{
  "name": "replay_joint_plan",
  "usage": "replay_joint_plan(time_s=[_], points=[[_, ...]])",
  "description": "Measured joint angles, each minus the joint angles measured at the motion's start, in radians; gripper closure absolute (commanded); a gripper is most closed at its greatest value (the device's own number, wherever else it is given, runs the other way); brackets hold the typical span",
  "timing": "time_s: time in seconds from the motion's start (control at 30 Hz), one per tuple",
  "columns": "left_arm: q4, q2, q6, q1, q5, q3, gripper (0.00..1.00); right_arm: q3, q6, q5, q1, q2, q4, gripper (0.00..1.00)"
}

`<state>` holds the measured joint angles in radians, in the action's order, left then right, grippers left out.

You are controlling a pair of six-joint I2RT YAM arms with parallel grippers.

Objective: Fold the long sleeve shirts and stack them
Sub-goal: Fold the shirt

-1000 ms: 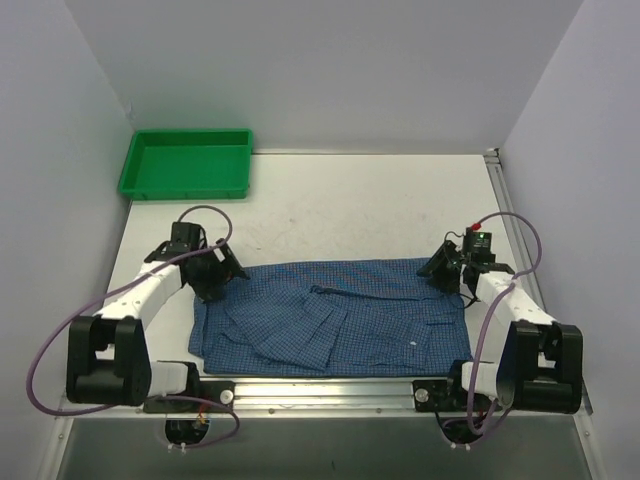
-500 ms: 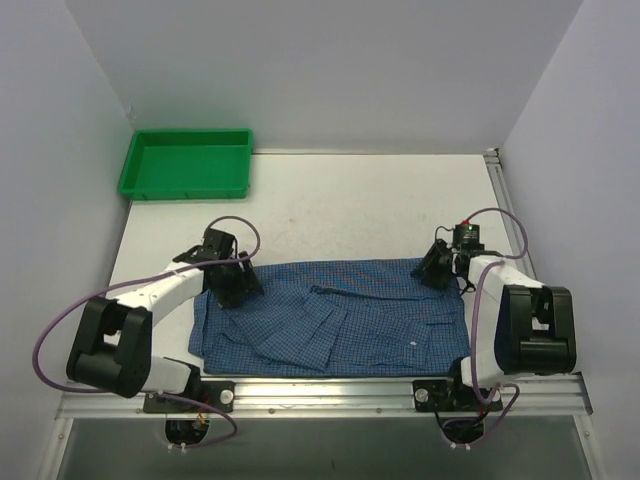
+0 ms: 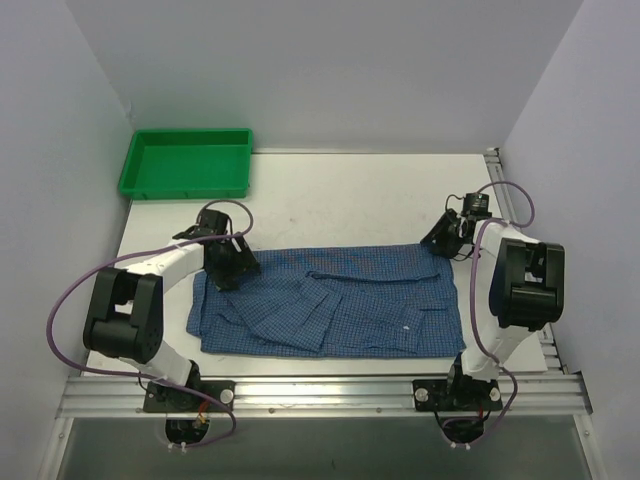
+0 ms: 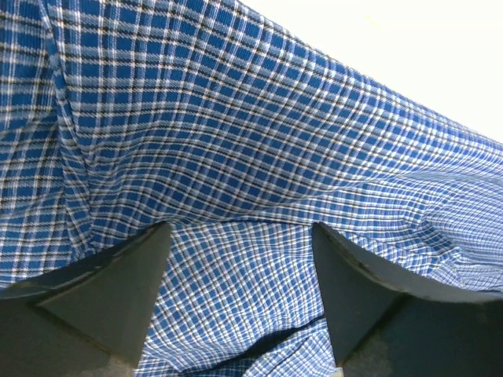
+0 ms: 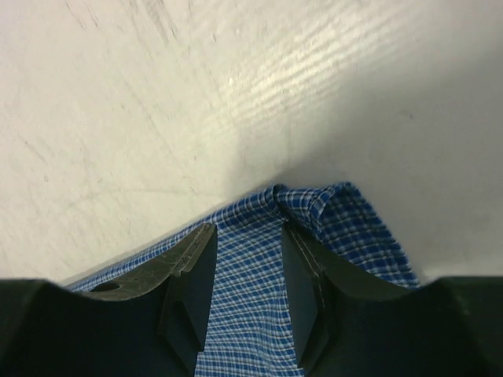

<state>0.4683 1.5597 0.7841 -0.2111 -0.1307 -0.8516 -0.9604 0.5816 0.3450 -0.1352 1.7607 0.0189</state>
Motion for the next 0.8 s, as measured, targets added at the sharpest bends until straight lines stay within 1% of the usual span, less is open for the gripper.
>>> replay_joint_plan(time_s=[0.1,0.2,0.3,0.37,0.43,0.47,0.53,0.57,0.63,0.67,0.8], points=[[0.014,0.019,-0.036,0.015,0.008,-0.039,0.08,-0.050,-0.024,-0.024,0.002,0.021,0.028,0.60],[0.032,0.003,-0.079,0.026,0.028,-0.055,0.06,-0.061,-0.063,-0.044,0.023,-0.004,0.066,0.60],[0.061,-0.058,-0.124,0.029,0.037,-0.063,0.06,-0.061,-0.092,-0.058,0.109,-0.074,0.108,0.61],[0.069,-0.101,-0.146,0.029,0.041,-0.083,0.12,-0.061,-0.101,-0.072,0.216,-0.138,0.114,0.62],[0.068,-0.123,-0.163,0.025,0.045,-0.116,0.17,-0.064,-0.104,-0.087,0.348,-0.189,0.113,0.64],[0.064,-0.124,-0.166,0.022,0.046,-0.134,0.22,-0.071,-0.103,-0.100,0.409,-0.203,0.113,0.64],[0.056,-0.103,-0.168,0.011,0.045,-0.172,0.26,-0.098,-0.097,-0.128,0.539,-0.206,0.113,0.67],[0.050,-0.085,-0.169,0.005,0.045,-0.189,0.30,-0.112,-0.093,-0.151,0.586,-0.197,0.113,0.67],[0.039,-0.025,-0.167,-0.007,0.045,-0.225,0.33,-0.144,-0.088,-0.192,0.661,-0.167,0.115,0.70],[0.035,0.009,-0.168,-0.012,0.047,-0.240,0.38,-0.163,-0.085,-0.209,0.689,-0.141,0.113,0.72],[0.030,0.144,-0.168,-0.015,0.069,-0.290,0.43,-0.202,-0.069,-0.261,0.761,-0.027,0.093,0.76]])
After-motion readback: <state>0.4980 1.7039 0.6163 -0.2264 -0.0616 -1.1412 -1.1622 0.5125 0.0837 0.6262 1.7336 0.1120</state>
